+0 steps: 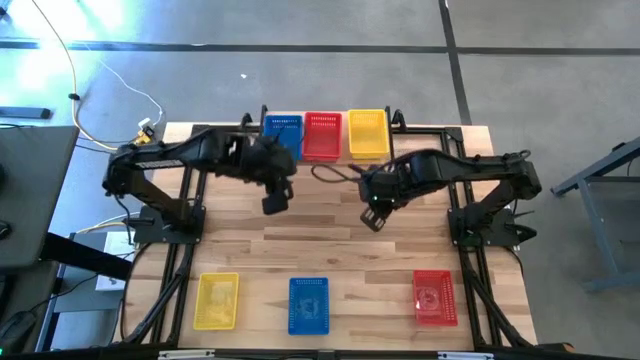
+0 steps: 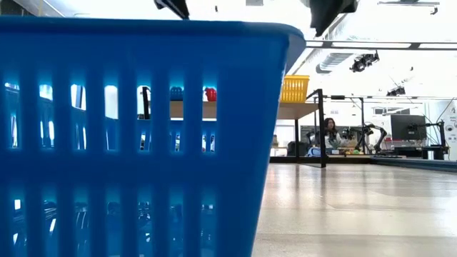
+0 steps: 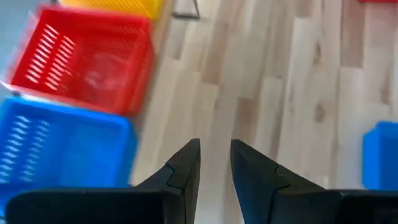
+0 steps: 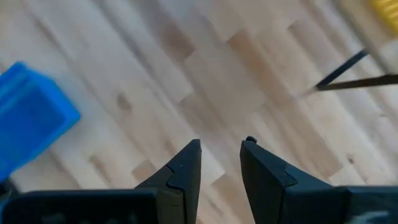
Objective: Stack baskets on shelf by color
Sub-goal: Stack the red basket on top of the red basket on the shelf
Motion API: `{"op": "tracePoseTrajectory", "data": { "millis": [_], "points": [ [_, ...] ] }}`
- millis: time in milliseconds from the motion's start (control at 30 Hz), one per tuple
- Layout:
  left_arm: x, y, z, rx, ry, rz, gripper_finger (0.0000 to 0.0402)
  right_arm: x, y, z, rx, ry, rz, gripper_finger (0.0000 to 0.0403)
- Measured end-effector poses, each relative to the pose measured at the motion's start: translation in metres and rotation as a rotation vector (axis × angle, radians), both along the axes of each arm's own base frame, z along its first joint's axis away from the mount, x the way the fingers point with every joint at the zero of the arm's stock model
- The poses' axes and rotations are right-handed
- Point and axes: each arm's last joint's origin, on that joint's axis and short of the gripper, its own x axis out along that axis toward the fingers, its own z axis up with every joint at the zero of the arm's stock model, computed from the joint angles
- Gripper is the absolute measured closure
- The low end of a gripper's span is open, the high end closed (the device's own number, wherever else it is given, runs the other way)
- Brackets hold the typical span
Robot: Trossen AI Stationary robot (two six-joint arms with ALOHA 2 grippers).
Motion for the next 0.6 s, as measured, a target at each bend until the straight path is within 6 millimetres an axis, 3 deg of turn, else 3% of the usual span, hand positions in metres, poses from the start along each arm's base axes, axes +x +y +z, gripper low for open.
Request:
{"op": "tracePoseTrajectory", "data": {
  "millis": [367, 600],
  "points": [
    [-0.025, -0.049, -0.033, -0.09, 0.041, 0.007, 0.0325, -0.012, 0.046, -0.001, 0.028, 0.046, 0.115, 0.0304],
    [-0.037, -0.067, -0.045, -0.132, 0.048, 0.026, 0.0326, -0.028, 0.076, -0.002, 0.055, 0.091, 0.059, 0.0304]
  ]
}}
